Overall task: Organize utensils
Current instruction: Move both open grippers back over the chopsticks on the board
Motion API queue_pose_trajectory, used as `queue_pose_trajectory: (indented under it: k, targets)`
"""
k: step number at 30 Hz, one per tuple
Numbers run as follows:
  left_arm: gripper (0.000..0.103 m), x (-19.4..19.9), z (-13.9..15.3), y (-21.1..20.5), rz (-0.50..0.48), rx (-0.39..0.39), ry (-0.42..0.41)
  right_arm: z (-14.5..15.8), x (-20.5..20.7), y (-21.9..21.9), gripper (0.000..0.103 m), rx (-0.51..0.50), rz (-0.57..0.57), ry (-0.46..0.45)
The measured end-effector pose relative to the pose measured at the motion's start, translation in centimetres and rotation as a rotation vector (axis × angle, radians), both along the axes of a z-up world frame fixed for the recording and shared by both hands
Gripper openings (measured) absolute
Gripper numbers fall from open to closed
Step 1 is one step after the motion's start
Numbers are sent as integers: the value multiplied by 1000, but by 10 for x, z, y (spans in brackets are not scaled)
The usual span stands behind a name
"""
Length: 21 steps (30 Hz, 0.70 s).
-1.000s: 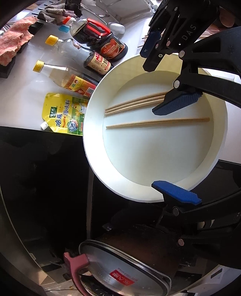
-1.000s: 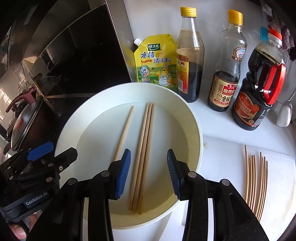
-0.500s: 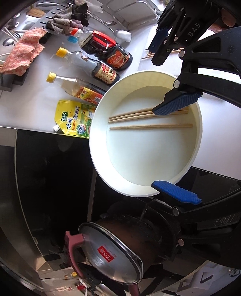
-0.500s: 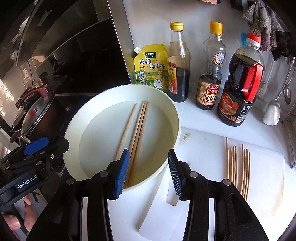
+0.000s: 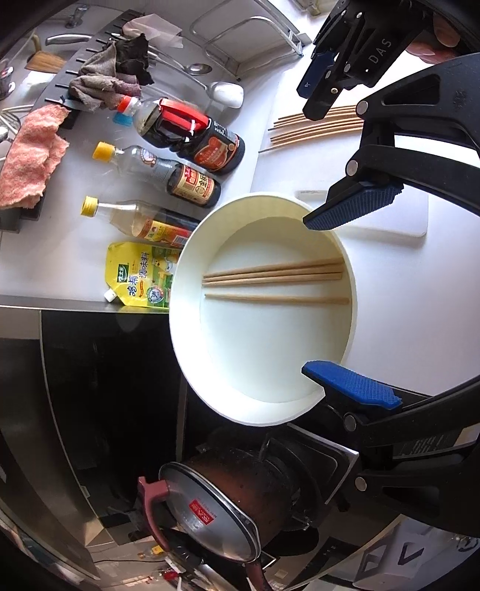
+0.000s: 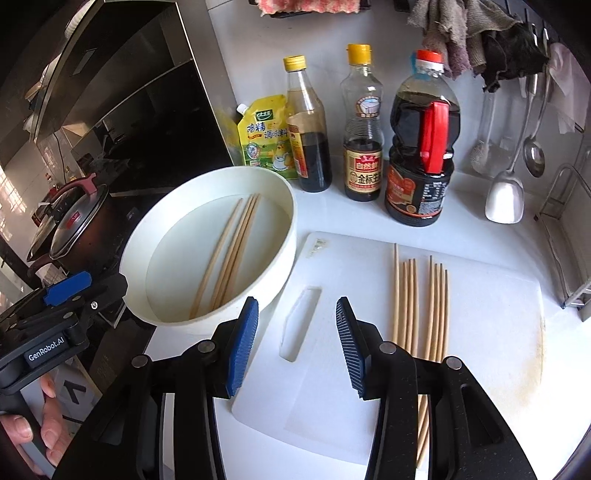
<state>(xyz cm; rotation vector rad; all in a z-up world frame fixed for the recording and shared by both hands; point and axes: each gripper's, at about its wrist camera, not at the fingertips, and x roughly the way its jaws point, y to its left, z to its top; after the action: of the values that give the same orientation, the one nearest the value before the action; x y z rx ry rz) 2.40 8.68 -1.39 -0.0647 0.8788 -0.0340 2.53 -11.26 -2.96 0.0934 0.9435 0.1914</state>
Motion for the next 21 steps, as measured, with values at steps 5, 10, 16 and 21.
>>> queue_pose_trajectory:
  k: [5, 10, 16, 21]
  targets:
    - [73, -7, -1, -24, -29, 3, 7, -5, -14, -34, 43, 2, -47, 10]
    - [73, -10, -3, -46, -61, 4, 10, -9, -23, -67, 43, 2, -102, 19]
    - [74, -10, -7, -73, -100, 5, 22, -14, -32, -100, 43, -1, -159, 18]
    - [74, -9, -12, -93, -132, 9, 31, -18, -38, -120, 43, -2, -191, 23]
